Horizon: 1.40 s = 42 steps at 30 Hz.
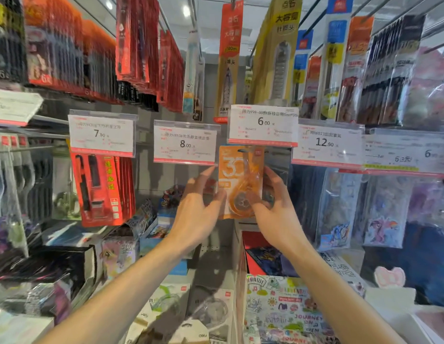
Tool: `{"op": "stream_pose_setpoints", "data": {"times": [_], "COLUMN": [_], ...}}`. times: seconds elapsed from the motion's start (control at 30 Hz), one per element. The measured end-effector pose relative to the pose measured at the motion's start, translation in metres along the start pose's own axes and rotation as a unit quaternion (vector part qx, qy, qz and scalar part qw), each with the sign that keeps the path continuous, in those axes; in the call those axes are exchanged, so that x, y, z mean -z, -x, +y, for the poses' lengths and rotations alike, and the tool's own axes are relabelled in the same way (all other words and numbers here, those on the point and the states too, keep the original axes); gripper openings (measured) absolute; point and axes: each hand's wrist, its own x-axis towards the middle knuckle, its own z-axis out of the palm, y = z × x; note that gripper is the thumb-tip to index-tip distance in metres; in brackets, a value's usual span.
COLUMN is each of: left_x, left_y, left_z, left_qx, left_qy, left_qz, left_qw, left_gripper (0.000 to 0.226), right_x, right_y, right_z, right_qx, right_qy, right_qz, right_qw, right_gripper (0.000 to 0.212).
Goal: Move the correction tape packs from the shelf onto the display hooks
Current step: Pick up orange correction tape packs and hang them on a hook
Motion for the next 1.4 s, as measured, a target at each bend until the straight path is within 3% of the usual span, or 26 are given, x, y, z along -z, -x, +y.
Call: {"op": "stream_pose_setpoints", "data": {"times": [0.13, 0.23, 0.53, 0.73, 1.1, 1.27, 1.4], "left_x": [-0.007, -0.016, -0.022, -0.011, 0.0, 0.018, 0.035], "left_y": [-0.016, -0.027, -0.025, -0.01, -0.003, 0.01, 0.037], "left_z": [-0.006, -0.008, -0.011, -0.002, 0.009, 0.018, 0.03], "left_qx": [0.034, 0.069, 0.088, 0.05, 0.056, 0.05, 0.061], "left_qy": [0.026, 0.072, 0.108, 0.08, 0.093, 0.085, 0.125], "left_qz": [-0.008, -0.032, -0.045, -0.032, -0.04, 0.015, 0.063], "left_qw": [0.999, 0.994, 0.989, 0.995, 0.993, 0.995, 0.988], "left_gripper": [0.059, 0.058, 0.067, 0.063, 0.049, 0.04, 0.016], "right_x": [-0.003, -0.006, -0.003, 0.004, 0.017, 0.031, 0.042], "right_y": [-0.015, -0.024, -0.026, -0.011, 0.0, 0.014, 0.037], "right_z": [0.0, 0.0, 0.008, 0.001, -0.006, -0.006, -0.014], "right_qx": [-0.032, -0.045, -0.071, -0.065, -0.037, -0.036, -0.041], "right_qy": [0.01, -0.028, -0.054, -0.034, -0.062, -0.03, -0.039], "right_qz": [-0.014, -0.05, -0.044, -0.034, -0.044, 0.02, 0.062], "right_qw": [0.999, 0.997, 0.995, 0.997, 0.996, 0.999, 0.996], "right_gripper": [0.091, 0.096, 0.083, 0.066, 0.077, 0.031, 0.017]}}
